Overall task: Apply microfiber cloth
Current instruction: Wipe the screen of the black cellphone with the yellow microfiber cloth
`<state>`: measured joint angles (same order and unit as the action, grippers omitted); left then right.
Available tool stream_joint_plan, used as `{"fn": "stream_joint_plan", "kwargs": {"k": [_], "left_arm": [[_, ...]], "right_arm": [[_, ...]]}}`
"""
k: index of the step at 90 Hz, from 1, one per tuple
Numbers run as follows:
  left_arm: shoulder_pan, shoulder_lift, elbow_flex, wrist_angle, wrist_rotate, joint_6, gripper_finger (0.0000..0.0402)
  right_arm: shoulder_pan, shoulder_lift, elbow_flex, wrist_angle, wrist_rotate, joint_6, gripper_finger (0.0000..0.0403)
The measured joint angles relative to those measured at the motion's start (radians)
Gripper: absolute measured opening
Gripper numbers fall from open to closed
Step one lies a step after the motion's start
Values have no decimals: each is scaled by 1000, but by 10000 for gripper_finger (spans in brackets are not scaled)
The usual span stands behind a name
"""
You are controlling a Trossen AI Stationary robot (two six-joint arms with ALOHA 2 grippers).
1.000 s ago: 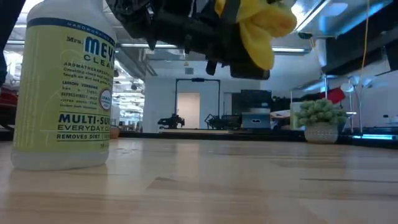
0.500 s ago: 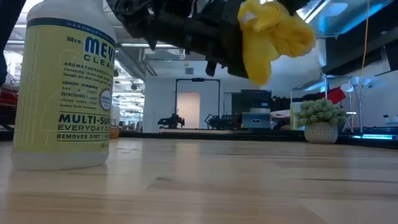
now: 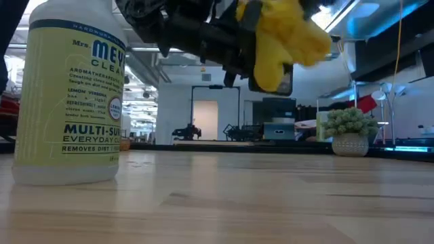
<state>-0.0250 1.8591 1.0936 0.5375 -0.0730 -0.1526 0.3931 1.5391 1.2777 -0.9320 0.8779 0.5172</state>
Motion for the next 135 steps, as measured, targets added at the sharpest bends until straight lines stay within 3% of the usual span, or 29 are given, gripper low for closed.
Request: {"fn": "stream_joint_plan", "kwargs": {"k": [20, 33, 44, 53, 68, 81, 97, 107, 122, 135], "left_arm": [[1, -7, 5, 20, -8, -2, 8], [2, -8, 5, 17, 4, -4, 8], [-1, -6, 2, 18, 20, -5, 8], [-1, 0, 0, 1, 25, -5, 8], [1, 0, -1, 13, 14, -3, 8], [3, 0, 1, 26, 3, -4, 8], [3, -8, 5, 41, 6, -15, 8], [3, -7, 4, 31, 21, -23, 8], [0, -4, 1, 16, 33, -18, 8], [0, 1, -2, 10, 29, -19, 8]], "right_arm": [[0, -37, 58, -89, 78, -22, 3], [-1, -38, 113, -3, 159, -111, 3], [-3, -26, 93, 130, 127, -179, 3], [-2, -1, 59, 133, 90, -161, 3], [1, 23, 18, -29, 19, -22, 3], [1, -5, 17, -156, 22, 32, 3], [0, -42, 91, -174, 146, -2, 3], [-1, -45, 117, -73, 209, -75, 3], [-2, -17, 81, 131, 171, -185, 3], [-2, 35, 48, 93, 58, -142, 3]]}}
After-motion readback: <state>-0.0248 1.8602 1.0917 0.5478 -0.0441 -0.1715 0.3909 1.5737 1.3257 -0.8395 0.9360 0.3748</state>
